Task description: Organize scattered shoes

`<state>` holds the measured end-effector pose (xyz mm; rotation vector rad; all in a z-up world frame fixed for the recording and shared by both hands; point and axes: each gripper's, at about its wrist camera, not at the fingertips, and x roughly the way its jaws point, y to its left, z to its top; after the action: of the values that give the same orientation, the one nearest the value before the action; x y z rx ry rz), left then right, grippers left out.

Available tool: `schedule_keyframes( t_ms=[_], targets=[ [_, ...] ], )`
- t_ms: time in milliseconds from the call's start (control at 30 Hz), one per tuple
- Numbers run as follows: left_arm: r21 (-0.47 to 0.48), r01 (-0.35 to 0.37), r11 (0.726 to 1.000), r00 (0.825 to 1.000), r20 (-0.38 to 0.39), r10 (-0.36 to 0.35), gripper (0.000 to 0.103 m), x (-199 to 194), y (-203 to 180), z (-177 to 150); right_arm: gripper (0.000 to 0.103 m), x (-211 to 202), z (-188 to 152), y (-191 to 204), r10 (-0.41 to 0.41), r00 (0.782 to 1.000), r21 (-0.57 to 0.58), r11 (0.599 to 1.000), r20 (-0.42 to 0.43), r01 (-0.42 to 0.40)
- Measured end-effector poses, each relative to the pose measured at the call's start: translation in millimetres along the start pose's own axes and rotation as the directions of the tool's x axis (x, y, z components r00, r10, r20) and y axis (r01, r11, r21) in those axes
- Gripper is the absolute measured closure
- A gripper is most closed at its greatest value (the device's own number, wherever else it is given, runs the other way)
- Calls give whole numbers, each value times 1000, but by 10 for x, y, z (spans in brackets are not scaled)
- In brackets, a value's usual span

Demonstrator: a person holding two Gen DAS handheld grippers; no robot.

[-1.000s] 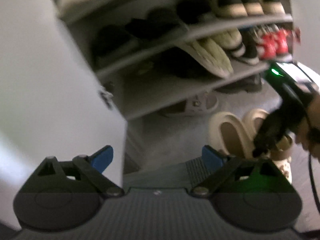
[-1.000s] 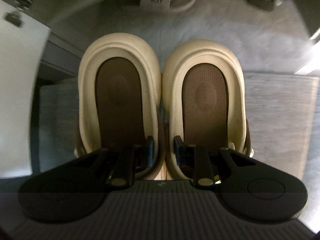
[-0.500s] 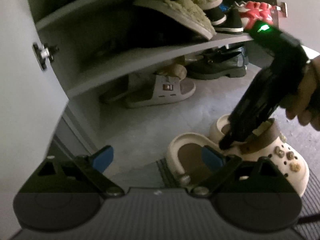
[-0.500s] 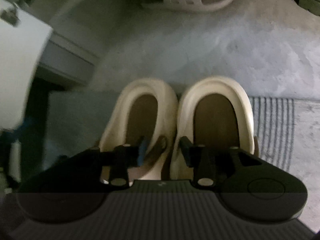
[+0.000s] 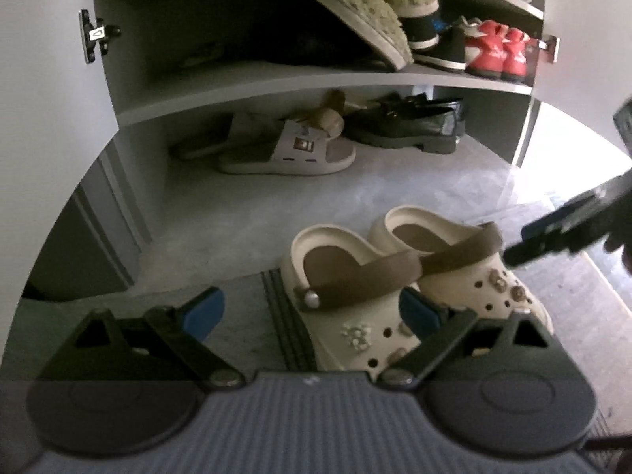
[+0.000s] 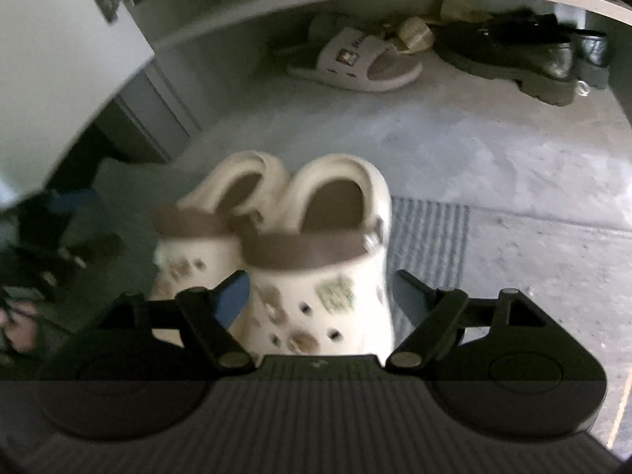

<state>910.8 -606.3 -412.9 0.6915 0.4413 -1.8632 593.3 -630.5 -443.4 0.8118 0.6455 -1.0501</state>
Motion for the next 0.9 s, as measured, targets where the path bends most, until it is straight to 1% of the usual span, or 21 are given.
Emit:
schedule_keyframes(
  t_ms=[67, 100, 167, 233, 267, 300, 367, 433, 467, 500, 600, 667, 733, 833, 900],
  targets=[
    [-11, -10, 1000, 1000, 4, 10, 6, 55, 12, 11, 22, 78, -94, -62, 49, 998, 37, 998, 26, -50],
    [-21, -19, 1000, 1000, 6, 19, 6, 84, 24, 8, 19, 138, -132, -60, 55, 997, 35, 998, 53, -57],
    [-83, -50, 995, 999, -19, 48, 6, 126, 96, -6, 18, 237, -166, -3, 30, 996, 6, 1000, 79, -31],
    [-138, -70, 988, 996, -58, 63, 6, 94, 158, -40, 16, 283, -179, 64, 25, 997, -24, 999, 74, -24],
    [-144, -68, 987, 996, -60, 60, 6, 76, 168, -52, 15, 322, -184, 145, 1, 998, -87, 996, 65, 5],
    [-146, -67, 987, 996, -61, 59, 6, 59, 173, -64, 12, 364, -189, 235, -29, 998, -159, 987, 57, 38],
    [-131, -67, 989, 997, -52, 61, 6, 15, 163, -115, 8, 476, -231, 301, -64, 996, -194, 978, 69, 76],
    [-123, -58, 991, 997, -51, 52, 6, 26, 158, -135, 5, 527, -248, 304, -83, 994, -163, 982, 68, 93],
    [-120, -56, 991, 997, -55, 50, 6, 58, 157, -138, 3, 619, -239, 276, -88, 994, -120, 988, 61, 95],
    [-121, -55, 991, 997, -54, 49, 6, 70, 166, -133, 2, 650, -242, 265, -89, 994, -112, 989, 62, 95],
    [-146, -66, 987, 997, -45, 60, 6, 93, 192, -97, 5, 672, -205, 223, -87, 995, -79, 993, 51, 91],
    [-164, -69, 984, 997, -44, 62, 6, 95, 205, -82, 7, 644, -188, 228, -105, 993, -61, 992, 56, 108],
    [-170, -66, 983, 997, -40, 60, 6, 86, 200, -87, 7, 531, -154, 171, -116, 991, 25, 993, 67, 115],
    [-175, -52, 983, 998, -45, 45, 6, 86, 189, -107, 8, 412, -135, 110, -109, 990, 54, 993, 85, 105],
    [-215, -50, 975, 997, -65, 37, 7, 107, 216, -112, 8, 222, -54, 115, -90, 987, 63, 995, 135, 82]
  ],
)
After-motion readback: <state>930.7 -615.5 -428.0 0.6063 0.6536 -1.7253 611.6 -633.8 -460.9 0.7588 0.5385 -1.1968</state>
